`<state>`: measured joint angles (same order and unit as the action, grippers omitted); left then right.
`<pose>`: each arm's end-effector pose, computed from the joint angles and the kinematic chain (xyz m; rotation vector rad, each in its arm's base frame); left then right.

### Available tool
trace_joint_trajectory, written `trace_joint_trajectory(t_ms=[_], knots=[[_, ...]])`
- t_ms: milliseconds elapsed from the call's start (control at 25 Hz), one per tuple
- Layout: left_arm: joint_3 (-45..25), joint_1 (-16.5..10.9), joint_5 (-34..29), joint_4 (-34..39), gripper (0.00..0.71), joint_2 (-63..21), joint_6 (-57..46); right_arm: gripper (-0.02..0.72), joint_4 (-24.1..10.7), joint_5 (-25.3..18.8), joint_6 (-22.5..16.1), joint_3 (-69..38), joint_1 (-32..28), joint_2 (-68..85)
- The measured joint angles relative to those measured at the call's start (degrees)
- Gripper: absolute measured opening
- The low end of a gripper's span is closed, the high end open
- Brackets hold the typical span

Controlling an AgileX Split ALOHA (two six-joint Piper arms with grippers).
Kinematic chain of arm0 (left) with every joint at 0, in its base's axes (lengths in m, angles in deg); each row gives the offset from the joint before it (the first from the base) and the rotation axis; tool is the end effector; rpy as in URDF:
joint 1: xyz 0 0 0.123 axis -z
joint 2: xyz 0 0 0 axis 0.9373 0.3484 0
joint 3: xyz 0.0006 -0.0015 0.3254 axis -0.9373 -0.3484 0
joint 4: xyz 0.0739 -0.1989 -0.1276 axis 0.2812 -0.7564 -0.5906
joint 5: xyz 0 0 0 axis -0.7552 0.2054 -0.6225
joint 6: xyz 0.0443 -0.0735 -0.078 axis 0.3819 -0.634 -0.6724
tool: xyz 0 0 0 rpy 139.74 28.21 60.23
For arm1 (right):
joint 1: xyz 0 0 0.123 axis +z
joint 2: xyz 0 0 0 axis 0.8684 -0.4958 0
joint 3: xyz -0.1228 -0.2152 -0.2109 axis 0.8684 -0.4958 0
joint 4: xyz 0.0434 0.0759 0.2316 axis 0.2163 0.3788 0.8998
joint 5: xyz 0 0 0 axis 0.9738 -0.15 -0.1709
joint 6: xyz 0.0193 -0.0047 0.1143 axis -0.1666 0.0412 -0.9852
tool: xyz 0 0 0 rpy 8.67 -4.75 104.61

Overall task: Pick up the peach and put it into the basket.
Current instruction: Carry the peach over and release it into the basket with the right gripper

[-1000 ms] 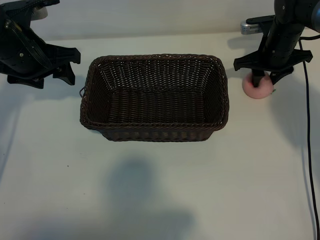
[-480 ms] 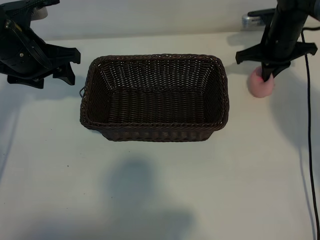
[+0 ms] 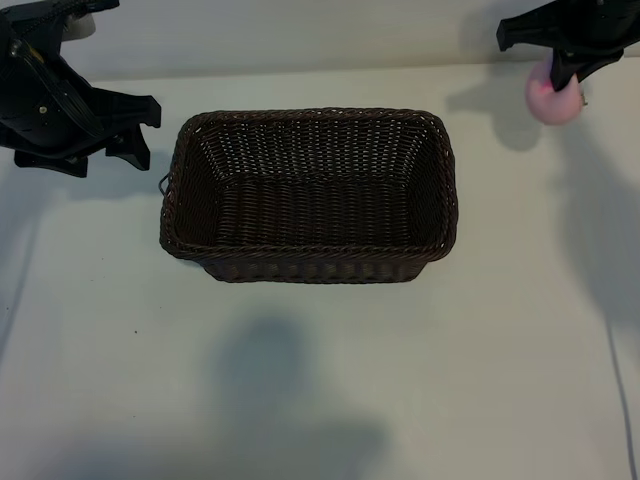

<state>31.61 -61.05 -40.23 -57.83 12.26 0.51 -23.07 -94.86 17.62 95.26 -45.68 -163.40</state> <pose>0.3524 -0.0646 0.2842 -0.0341 2.7551 -0.2297 0.4420 0.1150 0.2895 -0.2102 2.8574 0.0728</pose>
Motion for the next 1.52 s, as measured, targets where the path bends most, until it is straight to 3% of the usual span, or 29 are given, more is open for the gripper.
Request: trace_joint_trajectory(t_ms=[320,520,720,920,1240,1520], knots=[[0.0,0.0,0.0,0.0,0.585,0.0,0.1,0.039,4.0,-0.1,-0.2,0.0,7.8,3.3],[0.0,0.0,0.0,0.0,0.585,0.0,0.1,0.039,4.7,-0.1,-0.4,0.0,16.9,3.6],[0.0,0.0,0.0,0.0,0.585,0.0,0.1,0.039,4.9,-0.1,-0.5,0.0,21.9,3.2],[0.0,0.0,0.0,0.0,0.585,0.0,0.1,0.039,4.9,0.7,-0.6,0.0,22.9,-0.8],[0.0,0.0,0.0,0.0,0.585,0.0,0.1,0.039,5.8,6.6,-0.6,0.1,23.1,-9.9],[0.0,0.0,0.0,0.0,0.585,0.0,0.1,0.047,5.8,7.3,-0.6,0.1,23.1,-11.7]])
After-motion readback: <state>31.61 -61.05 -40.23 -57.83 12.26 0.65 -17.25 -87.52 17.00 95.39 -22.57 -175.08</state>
